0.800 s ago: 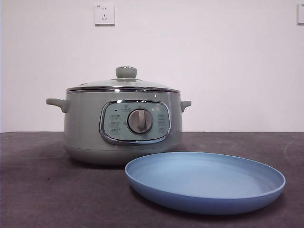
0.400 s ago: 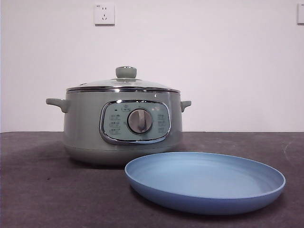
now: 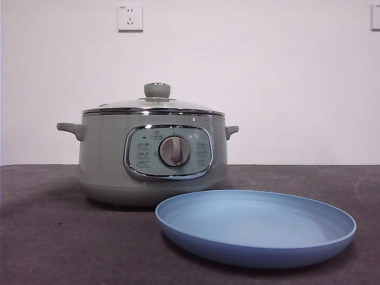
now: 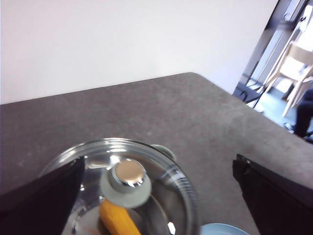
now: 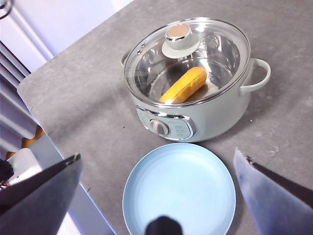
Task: Take the corn out from the steamer,put the corn on the plate,close the lid
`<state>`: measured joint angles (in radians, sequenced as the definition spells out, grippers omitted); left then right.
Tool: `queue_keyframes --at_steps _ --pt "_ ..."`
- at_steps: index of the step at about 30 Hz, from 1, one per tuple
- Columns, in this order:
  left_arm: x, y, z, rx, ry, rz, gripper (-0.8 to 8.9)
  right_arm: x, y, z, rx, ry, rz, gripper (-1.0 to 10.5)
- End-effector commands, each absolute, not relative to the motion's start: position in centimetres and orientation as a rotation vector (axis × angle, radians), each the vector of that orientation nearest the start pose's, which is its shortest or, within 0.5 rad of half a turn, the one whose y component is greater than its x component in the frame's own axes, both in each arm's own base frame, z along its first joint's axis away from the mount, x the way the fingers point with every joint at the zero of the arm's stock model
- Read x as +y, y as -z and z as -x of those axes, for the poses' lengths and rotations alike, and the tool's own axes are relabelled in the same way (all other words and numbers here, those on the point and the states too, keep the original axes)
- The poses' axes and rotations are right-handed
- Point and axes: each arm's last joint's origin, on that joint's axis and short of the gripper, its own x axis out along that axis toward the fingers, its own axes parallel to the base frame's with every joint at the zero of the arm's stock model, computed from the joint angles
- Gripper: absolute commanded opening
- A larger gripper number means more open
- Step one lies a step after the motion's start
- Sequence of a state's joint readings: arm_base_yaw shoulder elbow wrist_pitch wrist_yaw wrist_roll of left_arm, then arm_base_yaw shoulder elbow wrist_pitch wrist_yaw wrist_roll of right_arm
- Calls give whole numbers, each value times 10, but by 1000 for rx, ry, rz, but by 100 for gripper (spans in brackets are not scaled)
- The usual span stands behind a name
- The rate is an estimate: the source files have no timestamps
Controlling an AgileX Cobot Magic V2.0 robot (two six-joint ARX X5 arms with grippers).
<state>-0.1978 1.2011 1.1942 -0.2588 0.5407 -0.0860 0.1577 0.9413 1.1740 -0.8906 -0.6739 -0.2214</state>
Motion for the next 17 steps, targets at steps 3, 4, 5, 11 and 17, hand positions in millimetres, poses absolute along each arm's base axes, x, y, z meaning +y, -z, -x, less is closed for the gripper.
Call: queue_keyframes --at_steps 3,4,5,11,17 --pt "-90 -371 -291 336 679 33 525 44 -377 -156 556 -872 34 537" --pt "-96 -367 -299 340 668 14 526 44 -377 -156 556 -872 33 537" --pt "-100 -364 -305 343 658 4 526 44 -377 -156 556 -872 34 536" --pt "-122 -335 -333 370 637 -32 525 44 -377 -156 556 -872 34 537" --pt "-135 -311 -348 410 634 -42 525 44 -377 -156 557 -871 33 536"
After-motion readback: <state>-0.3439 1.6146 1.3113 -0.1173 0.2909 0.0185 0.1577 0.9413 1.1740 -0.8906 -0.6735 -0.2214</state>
